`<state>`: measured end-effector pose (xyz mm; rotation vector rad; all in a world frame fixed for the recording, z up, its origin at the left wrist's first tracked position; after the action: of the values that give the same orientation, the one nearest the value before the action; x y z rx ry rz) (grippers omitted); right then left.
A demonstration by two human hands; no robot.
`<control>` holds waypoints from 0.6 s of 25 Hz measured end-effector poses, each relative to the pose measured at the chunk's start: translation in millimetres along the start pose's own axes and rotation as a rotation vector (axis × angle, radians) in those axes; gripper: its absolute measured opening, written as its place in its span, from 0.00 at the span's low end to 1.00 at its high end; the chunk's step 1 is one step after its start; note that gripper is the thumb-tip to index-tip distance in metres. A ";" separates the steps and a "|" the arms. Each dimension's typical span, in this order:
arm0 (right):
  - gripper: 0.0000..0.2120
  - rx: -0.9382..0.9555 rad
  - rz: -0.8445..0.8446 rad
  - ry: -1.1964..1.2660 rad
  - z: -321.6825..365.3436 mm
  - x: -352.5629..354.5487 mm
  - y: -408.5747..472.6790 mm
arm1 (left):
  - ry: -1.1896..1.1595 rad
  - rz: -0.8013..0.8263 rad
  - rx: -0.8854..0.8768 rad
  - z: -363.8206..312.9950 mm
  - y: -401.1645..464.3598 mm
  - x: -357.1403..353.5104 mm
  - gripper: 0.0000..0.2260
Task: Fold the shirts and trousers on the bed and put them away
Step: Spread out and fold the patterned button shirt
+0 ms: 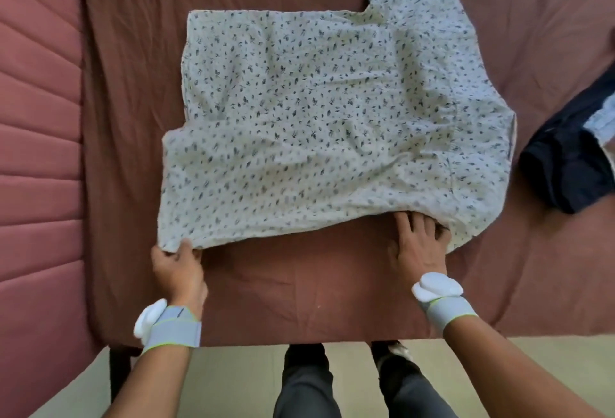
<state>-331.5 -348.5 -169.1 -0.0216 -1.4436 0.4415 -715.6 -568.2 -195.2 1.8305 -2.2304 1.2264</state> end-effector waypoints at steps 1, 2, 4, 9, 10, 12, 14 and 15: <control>0.40 0.024 -0.070 0.020 -4.8 6.3 -6.2 | 0.036 -0.042 0.011 9.7 -2.0 16.2 0.12; 0.40 0.039 -0.130 0.053 -13.2 14.3 -14.0 | 0.062 -0.065 0.024 19.5 -8.5 25.4 0.15; 0.41 0.043 -0.198 0.132 -25.2 25.1 -24.3 | 0.062 -0.074 0.058 33.2 -15.8 31.5 0.20; 0.38 -0.173 -0.264 0.281 -58.2 39.3 -2.5 | -0.056 0.076 0.238 47.9 -44.5 -14.0 0.20; 0.33 -0.179 -0.229 0.250 -59.4 37.7 7.7 | -0.037 0.097 0.265 49.7 -51.3 -26.6 0.19; 0.25 -0.062 -0.115 0.100 -55.6 26.4 15.9 | 0.016 0.094 0.285 52.9 -66.3 -39.5 0.19; 0.20 0.033 -0.065 0.029 -63.8 20.2 12.7 | 0.019 0.022 0.246 54.6 -72.8 -32.3 0.13; 0.19 0.053 -0.095 0.057 -68.5 26.7 11.6 | -0.017 -0.011 0.223 54.5 -73.7 -24.1 0.07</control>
<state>-267.4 -312.7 -156.7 0.0758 -1.3699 0.3983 -621.9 -579.7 -203.4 1.9277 -2.1655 1.5179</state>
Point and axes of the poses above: each hand's wrist, its own y-axis towards the middle knuckle, its own x-axis out of the back of the hand, z = x × y, the point moved 9 cm from there along y, towards the middle knuckle, and after that the axes turned 9 degrees about y, right-handed, at the moved point
